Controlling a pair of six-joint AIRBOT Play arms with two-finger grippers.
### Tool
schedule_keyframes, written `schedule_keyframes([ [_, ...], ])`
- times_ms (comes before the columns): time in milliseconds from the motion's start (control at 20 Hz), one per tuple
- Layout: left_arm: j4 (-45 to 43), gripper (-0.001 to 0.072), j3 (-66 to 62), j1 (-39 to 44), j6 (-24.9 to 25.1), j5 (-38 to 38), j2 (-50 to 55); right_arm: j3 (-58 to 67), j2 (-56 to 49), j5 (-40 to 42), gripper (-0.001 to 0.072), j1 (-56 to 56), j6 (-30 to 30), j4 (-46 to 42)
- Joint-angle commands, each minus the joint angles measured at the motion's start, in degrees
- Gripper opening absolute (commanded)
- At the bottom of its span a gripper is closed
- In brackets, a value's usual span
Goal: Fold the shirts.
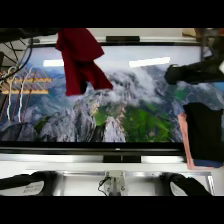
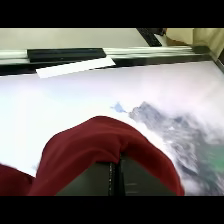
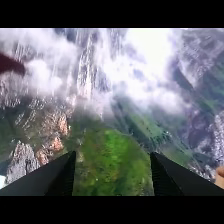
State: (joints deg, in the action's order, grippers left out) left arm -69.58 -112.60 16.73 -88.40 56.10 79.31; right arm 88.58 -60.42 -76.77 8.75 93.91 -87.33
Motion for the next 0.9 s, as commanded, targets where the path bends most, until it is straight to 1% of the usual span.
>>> schedule_keyframes([
  [0,-4.6,0.0028,8.1,9.1,-6.0,5.4,-6.4,0.5,10.2,-7.1,0.0592,0.0,2.8,-3.1],
  [100,-4.5,0.0028,16.6,16.1,-8.9,3.8,-5.1,-2.0,12.5,-9.8,0.0592,0.0,3.0,-6.3],
  [200,-2.9,0.0029,25.5,23.3,-12.5,-3.0,-2.0,-6.9,12.6,-9.6,0.0592,0.0,3.8,-7.0],
  [250,-0.7,0.01,28.4,26.2,-12.9,-6.3,0.4,-10.0,12.2,-8.8,0.0592,0.0,4.0,-5.2],
  [300,0.2,0.0425,28.9,28.0,-12.9,-7.0,2.8,-13.0,11.6,-7.7,0.0636,0.0,3.9,-2.9],
  [350,0.1,0.0691,28.2,28.3,-12.9,-4.9,4.6,-15.6,10.7,-6.5,0.0676,0.0,3.9,-0.9],
  [400,-1.5,0.0694,26.4,26.8,-12.8,0.6,5.5,-18.1,9.4,-5.3,0.0676,0.0,3.9,1.1],
  [450,-5.6,0.0672,24.5,24.0,-12.5,8.0,5.4,-20.0,7.7,-4.2,0.0676,0.0,3.7,3.0],
  [500,-10.2,0.0651,22.7,20.5,-10.6,15.3,4.9,-21.4,5.9,-3.5,0.0676,0.0,3.1,4.8],
  [550,-16.3,0.0651,21.4,16.0,-9.0,22.2,3.8,-22.5,3.5,-3.0,0.0676,0.0,2.4,6.7],
  [650,-25.0,0.0651,21.3,5.6,-6.1,29.8,0.3,-23.9,-1.4,-2.4,0.0676,0.0,0.9,10.1],
  [700,-25.2,0.0651,22.0,-0.2,-5.8,31.9,-1.3,-24.1,-4.1,-2.2,0.0676,0.0,-0.2,11.2],
  [750,-22.7,0.0651,23.6,-6.2,-6.0,33.1,-2.8,-24.1,-6.7,-2.0,0.0676,0.0,-1.1,11.3],
  [850,-14.0,0.0651,31.0,-15.5,-5.9,32.4,-4.9,-24.1,-10.9,-1.8,0.0676,0.0,-2.9,10.1],
])
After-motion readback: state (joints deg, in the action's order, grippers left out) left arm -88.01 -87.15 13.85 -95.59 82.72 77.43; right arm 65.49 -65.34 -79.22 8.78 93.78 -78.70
